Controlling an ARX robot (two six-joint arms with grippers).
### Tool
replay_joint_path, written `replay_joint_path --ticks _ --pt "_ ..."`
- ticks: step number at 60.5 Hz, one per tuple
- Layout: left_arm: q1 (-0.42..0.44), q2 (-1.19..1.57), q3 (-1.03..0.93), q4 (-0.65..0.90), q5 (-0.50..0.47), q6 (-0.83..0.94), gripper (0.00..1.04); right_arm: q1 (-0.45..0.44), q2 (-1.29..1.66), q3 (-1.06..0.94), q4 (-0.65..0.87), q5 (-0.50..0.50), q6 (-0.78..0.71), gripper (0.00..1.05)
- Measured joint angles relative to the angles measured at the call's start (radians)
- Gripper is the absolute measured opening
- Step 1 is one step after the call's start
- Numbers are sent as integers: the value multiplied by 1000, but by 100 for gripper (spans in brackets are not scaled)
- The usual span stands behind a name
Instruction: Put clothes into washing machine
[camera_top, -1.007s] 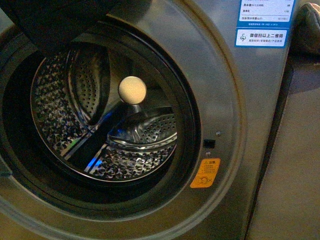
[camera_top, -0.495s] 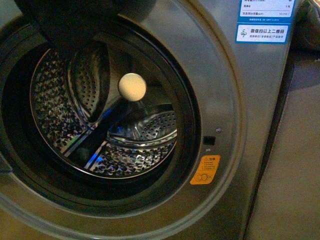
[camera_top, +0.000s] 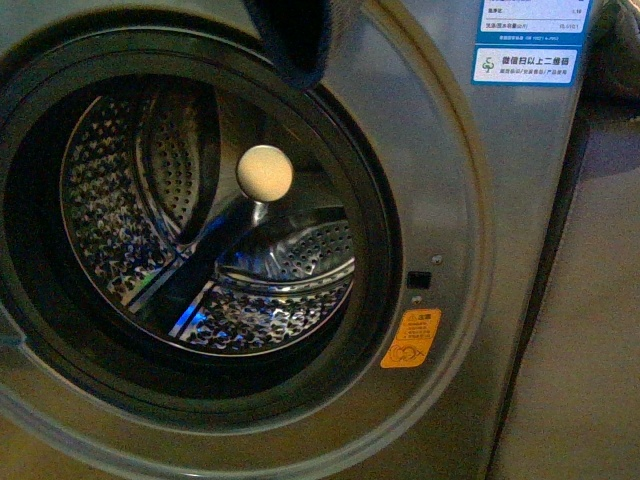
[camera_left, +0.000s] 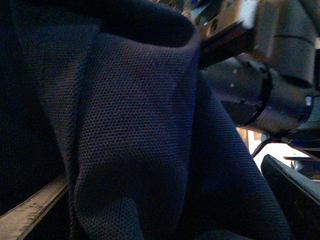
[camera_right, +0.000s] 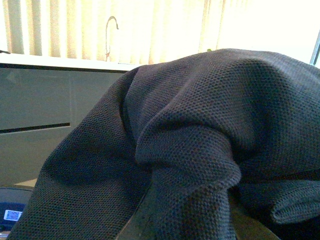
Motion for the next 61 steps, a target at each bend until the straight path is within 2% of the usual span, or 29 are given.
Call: replay_joint_path --ticks 11,34,43,48,61 --pt "-37 44 57 -121 -129 87 98 0 0 0 0 7 -6 13" --pt "-116 121 154 -208 -391 239 98 -1 0 0 0 11 -7 13" --pt "-124 139 176 -220 -462 261 98 -2 0 0 0 11 -10 13" --pt "-123 140 181 -234 -496 259 88 -2 0 0 0 11 -12 14" --pt "-101 134 175 -269 -522 229 60 -2 0 0 1 9 -13 44"
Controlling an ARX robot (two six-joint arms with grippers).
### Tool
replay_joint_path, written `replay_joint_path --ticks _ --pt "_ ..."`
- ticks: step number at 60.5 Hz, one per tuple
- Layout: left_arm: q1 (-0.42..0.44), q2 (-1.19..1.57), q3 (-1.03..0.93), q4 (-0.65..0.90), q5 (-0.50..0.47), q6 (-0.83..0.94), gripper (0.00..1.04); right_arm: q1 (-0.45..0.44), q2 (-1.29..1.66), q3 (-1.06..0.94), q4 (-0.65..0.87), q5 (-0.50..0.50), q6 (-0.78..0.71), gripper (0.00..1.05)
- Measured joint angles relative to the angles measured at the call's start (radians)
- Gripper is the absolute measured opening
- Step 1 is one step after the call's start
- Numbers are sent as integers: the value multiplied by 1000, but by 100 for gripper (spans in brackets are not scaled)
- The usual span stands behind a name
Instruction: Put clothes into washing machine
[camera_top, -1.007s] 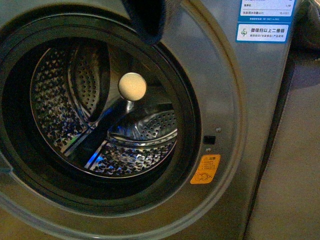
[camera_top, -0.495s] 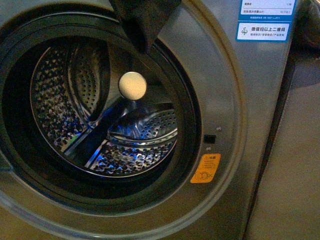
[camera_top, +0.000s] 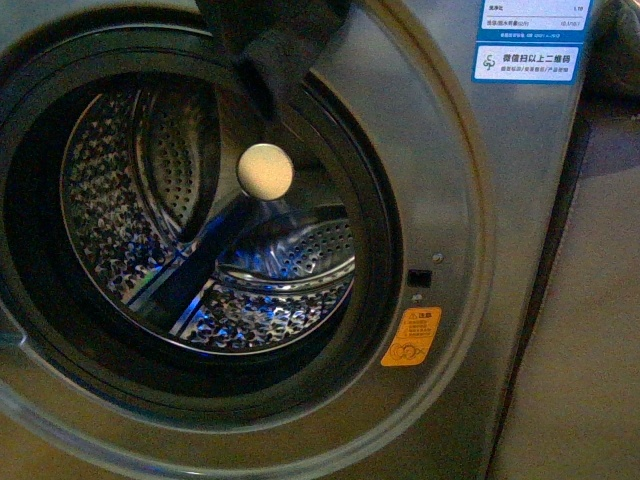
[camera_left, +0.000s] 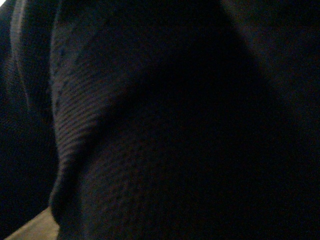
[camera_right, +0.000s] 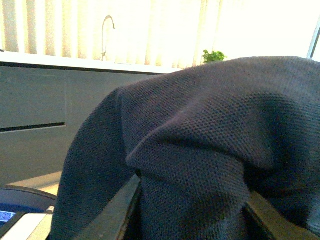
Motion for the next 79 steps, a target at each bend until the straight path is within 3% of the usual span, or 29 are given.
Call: replay_joint_path --ticks 17,24,37,42,45,53,64,79 --pt "32 -28 -56 6 -18 -17 21 0 0 0 3 -3 0 82" --pt "34 -40 -88 28 -19 -31 13 0 0 1 4 -3 0 99" --pt "35 -83 -161 63 -17 -51 13 0 0 1 5 -5 0 97" --pt "46 -116 -203 72 -4 -61 13 38 -40 -124 264 240 -67 97" --pt "53 -132 -225 78 7 -66 13 55 -83 -222 385 336 -93 97" --pt "64 -164 -278 96 16 -68 13 80 -236 -483 549 451 -118 97" --pt "77 -193 -360 126 45 -54 13 55 -456 -814 615 578 -103 97" --pt "178 -207 -465 156 105 -55 12 -98 -697 -1195 592 707 70 97"
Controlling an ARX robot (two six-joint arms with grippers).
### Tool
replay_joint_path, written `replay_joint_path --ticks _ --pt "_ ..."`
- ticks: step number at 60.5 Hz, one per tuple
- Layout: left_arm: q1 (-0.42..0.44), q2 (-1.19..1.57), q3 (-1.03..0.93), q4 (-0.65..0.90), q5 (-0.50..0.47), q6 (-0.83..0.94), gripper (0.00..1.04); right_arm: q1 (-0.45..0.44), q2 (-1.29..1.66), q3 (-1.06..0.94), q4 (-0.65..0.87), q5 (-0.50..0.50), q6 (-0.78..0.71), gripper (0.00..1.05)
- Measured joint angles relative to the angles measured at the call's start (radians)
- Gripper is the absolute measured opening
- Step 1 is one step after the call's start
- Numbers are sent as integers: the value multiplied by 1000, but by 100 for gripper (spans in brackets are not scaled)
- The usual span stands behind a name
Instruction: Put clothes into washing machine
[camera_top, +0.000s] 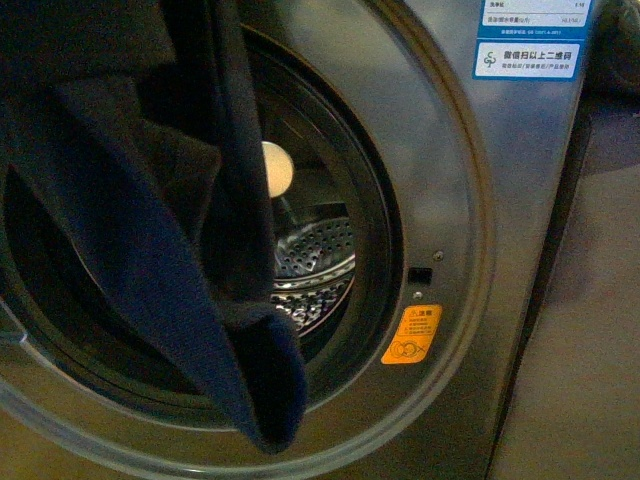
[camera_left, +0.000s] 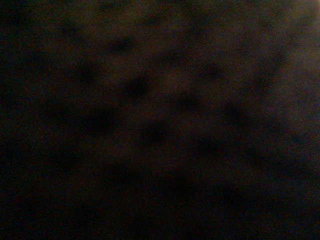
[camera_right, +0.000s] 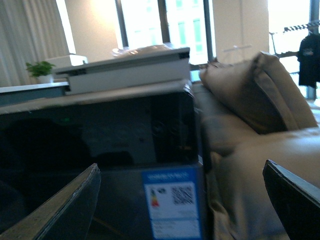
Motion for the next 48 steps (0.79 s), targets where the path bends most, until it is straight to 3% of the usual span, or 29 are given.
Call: replay_joint_path --ticks 7,12,41,44,48 --pt "41 -3 -29 9 13 -3 12 -42 -54 -3 -265 -40 28 83" --pt "60 -8 -53 16 21 -4 12 -85 -109 -72 -365 -90 35 73" --pt "81 107 -188 173 18 0 12 -359 -390 -492 -270 -347 44 6" --pt "80 141 -193 203 14 0 12 -381 -409 -521 -264 -366 44 1" --pt "80 183 -196 236 8 -1 12 -407 -432 -554 -256 -391 45 3"
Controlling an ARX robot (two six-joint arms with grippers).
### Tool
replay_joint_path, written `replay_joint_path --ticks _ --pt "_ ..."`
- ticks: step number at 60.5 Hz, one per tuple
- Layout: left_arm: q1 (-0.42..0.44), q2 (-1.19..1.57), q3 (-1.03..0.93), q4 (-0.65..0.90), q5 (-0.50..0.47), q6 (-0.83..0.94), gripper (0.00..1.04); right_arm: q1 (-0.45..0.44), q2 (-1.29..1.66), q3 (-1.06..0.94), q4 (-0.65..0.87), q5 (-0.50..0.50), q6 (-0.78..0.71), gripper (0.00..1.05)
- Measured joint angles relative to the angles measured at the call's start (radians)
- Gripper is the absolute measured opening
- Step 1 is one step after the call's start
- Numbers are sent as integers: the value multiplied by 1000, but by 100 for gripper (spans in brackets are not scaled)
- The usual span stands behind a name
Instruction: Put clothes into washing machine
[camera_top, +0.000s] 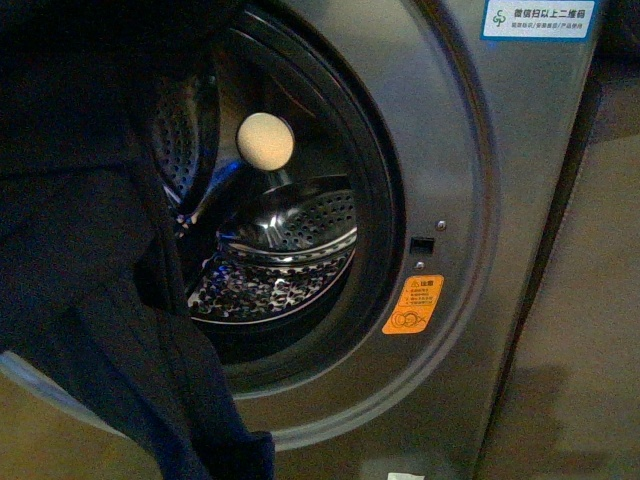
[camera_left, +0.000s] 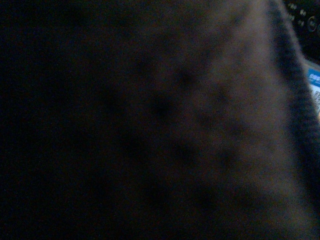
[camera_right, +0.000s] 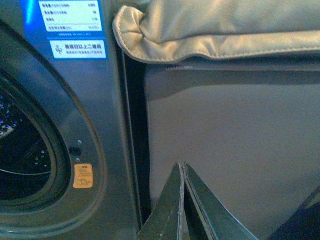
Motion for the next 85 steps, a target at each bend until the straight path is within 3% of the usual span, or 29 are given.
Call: replay_joint_path --ticks 26,31,35,59,65,78,85 --pt "-17 297 -6 206 -34 -3 12 -117 -119 -140 20 -116 0 2" --pt "-18 348 -6 225 -35 -4 12 -191 -143 -162 20 -212 0 2" --pt "-18 382 -6 226 -34 -4 12 -233 -170 -183 19 -222 1 2" --pt "-22 485 -6 228 -45 -7 12 -240 -246 -239 1 -229 1 2" --pt "-24 528 -6 228 -51 -11 12 -240 -352 -251 -123 -230 0 2" --pt "-33 623 22 228 -72 -13 12 -240 -401 -259 -135 -229 0 2" --pt "-60 757 145 225 -141 29 12 -240 -437 -296 -134 -229 1 2"
